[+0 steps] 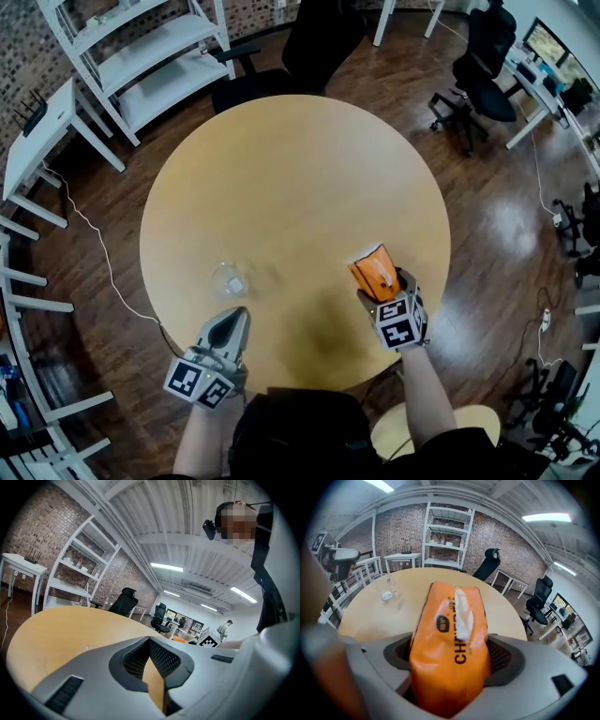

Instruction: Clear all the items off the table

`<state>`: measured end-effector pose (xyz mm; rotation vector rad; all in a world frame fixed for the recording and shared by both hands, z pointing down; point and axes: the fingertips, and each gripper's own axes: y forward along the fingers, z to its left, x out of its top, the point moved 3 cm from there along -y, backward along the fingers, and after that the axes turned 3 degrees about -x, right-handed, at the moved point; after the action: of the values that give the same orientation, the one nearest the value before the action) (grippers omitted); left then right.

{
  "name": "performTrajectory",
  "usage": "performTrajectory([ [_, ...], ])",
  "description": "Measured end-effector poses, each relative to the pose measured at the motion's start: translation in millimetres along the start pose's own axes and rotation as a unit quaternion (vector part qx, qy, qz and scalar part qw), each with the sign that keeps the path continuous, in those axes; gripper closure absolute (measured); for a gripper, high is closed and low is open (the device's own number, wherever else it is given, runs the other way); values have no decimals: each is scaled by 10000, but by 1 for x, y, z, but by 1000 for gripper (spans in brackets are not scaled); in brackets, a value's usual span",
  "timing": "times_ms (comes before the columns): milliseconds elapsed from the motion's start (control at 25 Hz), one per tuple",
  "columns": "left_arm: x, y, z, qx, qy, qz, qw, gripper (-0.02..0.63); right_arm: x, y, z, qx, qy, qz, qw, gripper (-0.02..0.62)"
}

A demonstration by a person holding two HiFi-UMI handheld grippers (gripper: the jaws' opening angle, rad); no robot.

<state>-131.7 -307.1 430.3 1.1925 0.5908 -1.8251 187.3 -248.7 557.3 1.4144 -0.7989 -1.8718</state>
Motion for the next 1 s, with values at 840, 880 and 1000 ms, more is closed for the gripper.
performTrajectory([
  [840,8,76,-153,-3050,164,-65,9522,604,-122,-228,-34,-2410,1398,-74,9604,176],
  [880,5,80,-165,-3178,199,-26,9480,604,-134,-237,-39,-2520,1513,-71,9558,176],
  [1000,-3,99,-202,-3539,251,49,9349,604,-172,-263,-54,-2849,1889,-38,9397,176],
])
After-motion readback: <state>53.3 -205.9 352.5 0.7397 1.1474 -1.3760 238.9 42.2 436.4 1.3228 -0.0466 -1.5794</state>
